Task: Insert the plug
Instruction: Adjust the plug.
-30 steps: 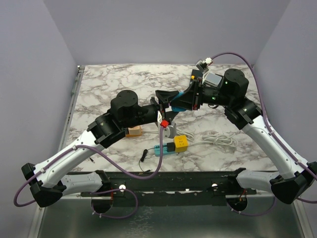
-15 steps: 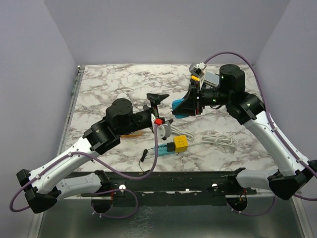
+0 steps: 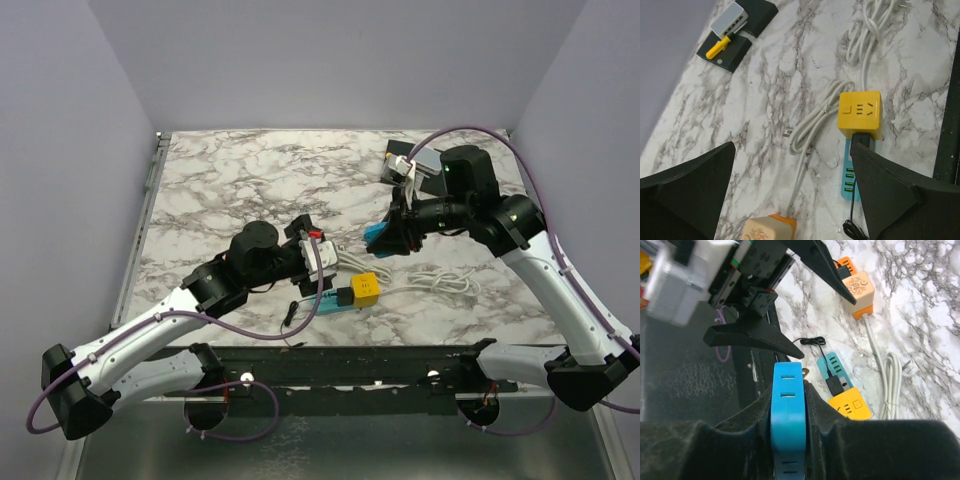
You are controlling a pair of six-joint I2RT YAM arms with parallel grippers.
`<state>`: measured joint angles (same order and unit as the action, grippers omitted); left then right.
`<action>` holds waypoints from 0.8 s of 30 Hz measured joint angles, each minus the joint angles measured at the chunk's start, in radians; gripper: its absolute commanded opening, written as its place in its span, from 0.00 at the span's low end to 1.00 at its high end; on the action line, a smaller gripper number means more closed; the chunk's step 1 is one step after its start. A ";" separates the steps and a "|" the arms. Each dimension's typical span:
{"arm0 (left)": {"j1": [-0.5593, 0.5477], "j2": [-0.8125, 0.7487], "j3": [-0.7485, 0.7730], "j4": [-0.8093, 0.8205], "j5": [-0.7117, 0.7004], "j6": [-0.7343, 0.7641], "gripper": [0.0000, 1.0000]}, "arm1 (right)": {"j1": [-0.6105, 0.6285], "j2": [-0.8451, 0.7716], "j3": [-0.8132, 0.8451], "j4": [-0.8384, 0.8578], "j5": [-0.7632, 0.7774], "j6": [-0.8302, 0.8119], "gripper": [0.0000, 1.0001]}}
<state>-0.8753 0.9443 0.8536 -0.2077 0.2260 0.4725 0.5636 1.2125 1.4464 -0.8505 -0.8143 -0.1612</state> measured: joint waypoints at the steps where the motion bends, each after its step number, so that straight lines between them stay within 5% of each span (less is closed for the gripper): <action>1: 0.000 0.000 -0.016 0.001 0.003 -0.008 0.99 | 0.000 -0.009 0.000 -0.007 0.010 -0.007 0.31; 10: 0.001 0.115 -0.099 0.045 0.103 -0.018 0.99 | 0.000 -0.004 -0.014 -0.035 0.178 -0.019 0.01; 21: 0.001 0.271 -0.070 0.064 0.167 -0.001 0.99 | -0.008 0.003 -0.105 -0.032 0.309 0.008 0.01; 24: 0.006 0.275 -0.014 0.070 0.163 -0.012 0.90 | -0.014 -0.014 -0.130 -0.020 0.294 0.015 0.01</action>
<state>-0.8692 1.2198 0.8394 -0.1379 0.3885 0.4606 0.5491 1.1984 1.3159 -0.8707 -0.5201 -0.1463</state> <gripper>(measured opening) 0.984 0.221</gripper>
